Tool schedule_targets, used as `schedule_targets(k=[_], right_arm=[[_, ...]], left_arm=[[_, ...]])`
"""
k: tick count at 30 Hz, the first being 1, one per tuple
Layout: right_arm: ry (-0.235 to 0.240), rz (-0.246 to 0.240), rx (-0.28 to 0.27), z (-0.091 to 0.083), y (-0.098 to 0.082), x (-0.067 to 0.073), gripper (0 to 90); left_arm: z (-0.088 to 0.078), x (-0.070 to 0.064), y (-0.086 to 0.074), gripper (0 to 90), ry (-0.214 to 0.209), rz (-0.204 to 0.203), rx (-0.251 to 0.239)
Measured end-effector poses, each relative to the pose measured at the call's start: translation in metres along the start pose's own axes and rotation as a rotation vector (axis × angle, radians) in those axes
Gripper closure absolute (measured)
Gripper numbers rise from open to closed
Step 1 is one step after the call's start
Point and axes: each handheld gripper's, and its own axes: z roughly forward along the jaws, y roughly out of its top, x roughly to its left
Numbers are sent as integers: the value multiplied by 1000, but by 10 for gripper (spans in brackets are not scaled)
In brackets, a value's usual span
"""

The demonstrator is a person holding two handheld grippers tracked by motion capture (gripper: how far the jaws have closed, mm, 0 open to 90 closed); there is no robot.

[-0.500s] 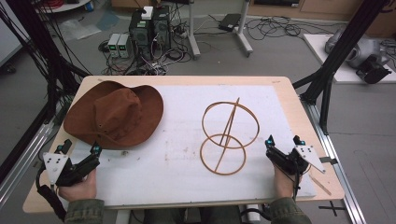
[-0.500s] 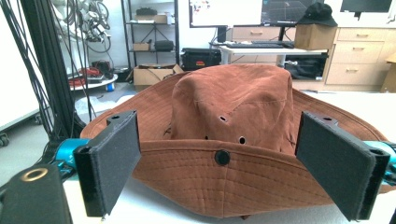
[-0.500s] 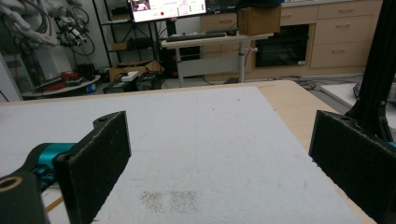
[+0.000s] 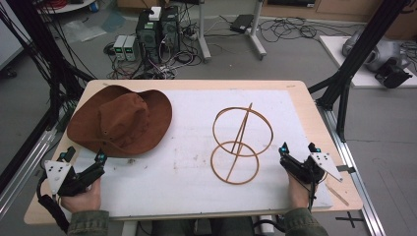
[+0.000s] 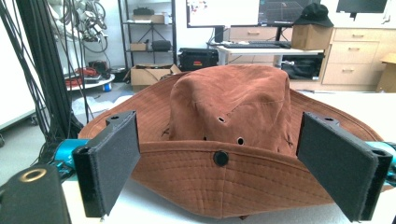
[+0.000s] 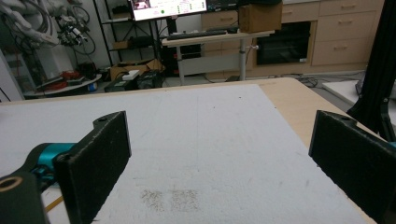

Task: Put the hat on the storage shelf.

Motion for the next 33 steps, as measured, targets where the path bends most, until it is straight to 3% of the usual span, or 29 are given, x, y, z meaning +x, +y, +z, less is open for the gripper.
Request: schedule_targets(k=[5, 7, 9, 12, 14, 18, 22, 24, 27, 33], right_arm=[[3, -4, 6, 0, 0, -1, 47], [5, -4, 7, 0, 0, -1, 47], [4, -6, 3, 1, -1, -1, 47], [6, -6, 12, 1, -1, 0, 47], [10, -9, 18, 2, -2, 0, 47], [11, -5, 18, 2, -2, 1, 47], [15, -9, 14, 2, -2, 1, 47], [17, -6, 20, 2, -2, 1, 47], [18, -8, 21, 2, -2, 0, 47], [18, -7, 27, 2, -3, 0, 47]], left_arm=[[-1, 3, 7, 136, -39, 2, -21], [1, 6, 10, 136, -71, 16, -13], [6, 10, 16, 136, -103, -1, -3], [11, 9, 19, 136, -119, 11, 12], [17, 9, 22, 136, -129, 34, 41], [35, 8, 28, 136, -166, 31, 93], [49, 8, 37, 136, -163, 40, 114], [62, 9, 44, 136, -155, 74, 141], [70, 11, 48, 136, -152, 90, 162], [94, 20, 64, 135, -181, 99, 256]])
